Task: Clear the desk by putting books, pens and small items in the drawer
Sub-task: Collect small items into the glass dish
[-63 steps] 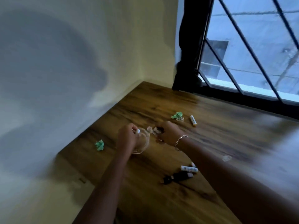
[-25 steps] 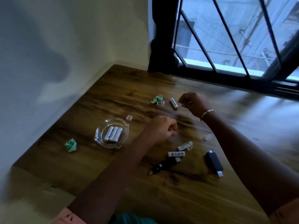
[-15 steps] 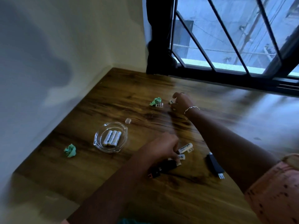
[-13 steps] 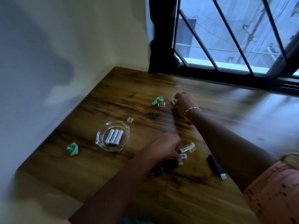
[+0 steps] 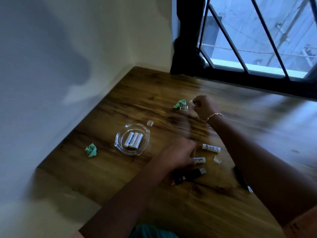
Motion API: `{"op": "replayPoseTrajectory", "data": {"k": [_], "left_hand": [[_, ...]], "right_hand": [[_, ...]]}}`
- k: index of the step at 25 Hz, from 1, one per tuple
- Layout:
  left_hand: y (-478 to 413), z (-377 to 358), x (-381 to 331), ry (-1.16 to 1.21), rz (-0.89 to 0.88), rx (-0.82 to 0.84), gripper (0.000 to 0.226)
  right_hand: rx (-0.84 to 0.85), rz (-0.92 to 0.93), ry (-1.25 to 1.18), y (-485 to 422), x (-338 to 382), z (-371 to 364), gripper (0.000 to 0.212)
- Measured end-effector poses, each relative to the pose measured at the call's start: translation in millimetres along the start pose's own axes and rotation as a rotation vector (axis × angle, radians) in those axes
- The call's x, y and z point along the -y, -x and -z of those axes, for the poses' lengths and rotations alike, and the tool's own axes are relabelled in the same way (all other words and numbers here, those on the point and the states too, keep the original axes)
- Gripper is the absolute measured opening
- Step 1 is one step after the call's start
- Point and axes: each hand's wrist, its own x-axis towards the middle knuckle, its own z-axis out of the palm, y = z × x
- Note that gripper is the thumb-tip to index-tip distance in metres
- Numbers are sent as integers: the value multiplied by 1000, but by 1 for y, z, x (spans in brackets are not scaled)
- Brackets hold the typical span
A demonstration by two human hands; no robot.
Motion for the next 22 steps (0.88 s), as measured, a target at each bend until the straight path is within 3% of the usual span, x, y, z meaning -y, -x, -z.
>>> {"op": "replayPoseTrajectory", "data": {"k": [5,10,13,17,22], "left_hand": [[10,12,5,10,39,-46,21],[52,57,85,87,470,-404,18],[61,53,116,16,660,-527,20],[51,37,122,-84,693,-587,20],[51,28,130,-56,682,-656,16]], "right_hand": [[64,95,-39,19,19,9,22],[297,345,-95,59,76,-1,27],[340,484,-87,68,107,-28,23],[317,515,6,68,120,-54,23],[278,444,-17,62,78,-14,18]]}}
